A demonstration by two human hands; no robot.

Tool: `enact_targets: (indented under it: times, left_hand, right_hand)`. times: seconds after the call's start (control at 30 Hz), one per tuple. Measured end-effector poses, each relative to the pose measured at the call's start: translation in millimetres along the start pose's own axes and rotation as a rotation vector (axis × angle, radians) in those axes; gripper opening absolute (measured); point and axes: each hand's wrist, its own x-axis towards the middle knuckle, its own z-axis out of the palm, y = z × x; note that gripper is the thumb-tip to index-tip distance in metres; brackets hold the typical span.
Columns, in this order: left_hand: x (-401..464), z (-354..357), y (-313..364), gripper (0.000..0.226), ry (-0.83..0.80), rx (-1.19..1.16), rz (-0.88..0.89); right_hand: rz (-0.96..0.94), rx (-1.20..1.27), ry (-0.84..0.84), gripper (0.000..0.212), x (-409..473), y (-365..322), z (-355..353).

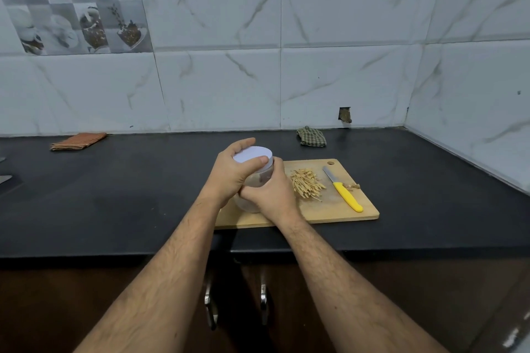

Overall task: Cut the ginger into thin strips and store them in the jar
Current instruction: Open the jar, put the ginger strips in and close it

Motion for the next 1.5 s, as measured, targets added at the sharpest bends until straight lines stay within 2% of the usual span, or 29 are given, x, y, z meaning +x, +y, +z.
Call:
enact_targets:
  times: [0.07,0.17,0.27,0.33,0.4,0.53,0.6,0.7,0.83,0.9,1.03,1.13,1.3,1.4,1.5]
  left_hand:
    - [-2.9,6.3,1.1,0.067,0.082,0.046,-0.001]
    - [-12.1,23.9,7.2,0.068,0.291,0.223,-0.014]
    - [-18.0,36.2,13.3,0.082,0.397,0.335,-0.040]
    - [-18.9,36.2,14.7,0.089,0.370,0.323,-0.059]
    - [-21.0,29.5,14.0,0.087,0.288,0.282,-0.066]
    - [-26.4,-10.1,7.8,0.083,0.055,0.027,-0.065]
    - [-23.0,-32.5,5.9,0.087,0.008,-0.038,-0.047]
    - [-11.0,-46.6,7.8,0.107,-0.050,-0.006,-0.039]
    - [-2.4,-32.2,14.3,0.121,-0.262,0.099,-0.058]
    - [-1.5,-22.1,15.1,0.117,-0.209,0.148,-0.044]
    - [-11.9,3.2,16.1,0.101,0.105,0.275,0.004]
    - [-20.4,15.2,19.6,0.097,0.240,0.358,0.035]
    - [-28.6,-13.0,28.6,0.089,0.163,0.347,0.000]
    - [-26.8,-38.9,30.5,0.082,0.083,0.311,-0.023]
    - [-14.8,-47.4,34.7,0.089,-0.090,0.317,-0.026]
  right_hand:
    - [0.005,-0.049,0.029,0.070,-2.0,-2.1,2.9]
    - [0.001,-0.111,0.066,0.056,-5.0,-2.7,5.5]
    - [-0.019,-0.114,0.077,0.043,-6.4,-1.1,4.7]
    - [-0.020,-0.107,0.076,0.047,-7.0,-1.3,4.2]
    - [-0.015,-0.081,0.066,0.055,-8.7,-3.1,4.8]
    - [0.011,-0.038,0.056,0.083,-9.6,-5.5,4.0]
    - [-0.012,-0.033,0.063,0.086,-9.8,-4.5,3.3]
    - [-0.031,-0.027,0.070,0.086,-10.0,-3.2,3.5]
    - [-0.020,-0.030,0.075,0.085,-10.0,-3.6,5.3]
    - [-0.012,-0.036,0.067,0.082,-9.4,-2.7,6.3]
    - [-0.015,-0.042,0.080,0.067,-8.6,-2.3,6.8]
    - [-0.019,-0.023,0.078,0.072,-10.0,-3.7,6.5]
    - [-0.003,-0.030,0.063,0.089,-9.4,-3.5,5.3]
    - [-0.024,-0.061,0.068,0.092,-9.9,-2.2,5.9]
    - [-0.030,-0.061,0.074,0.092,-10.2,-2.5,4.3]
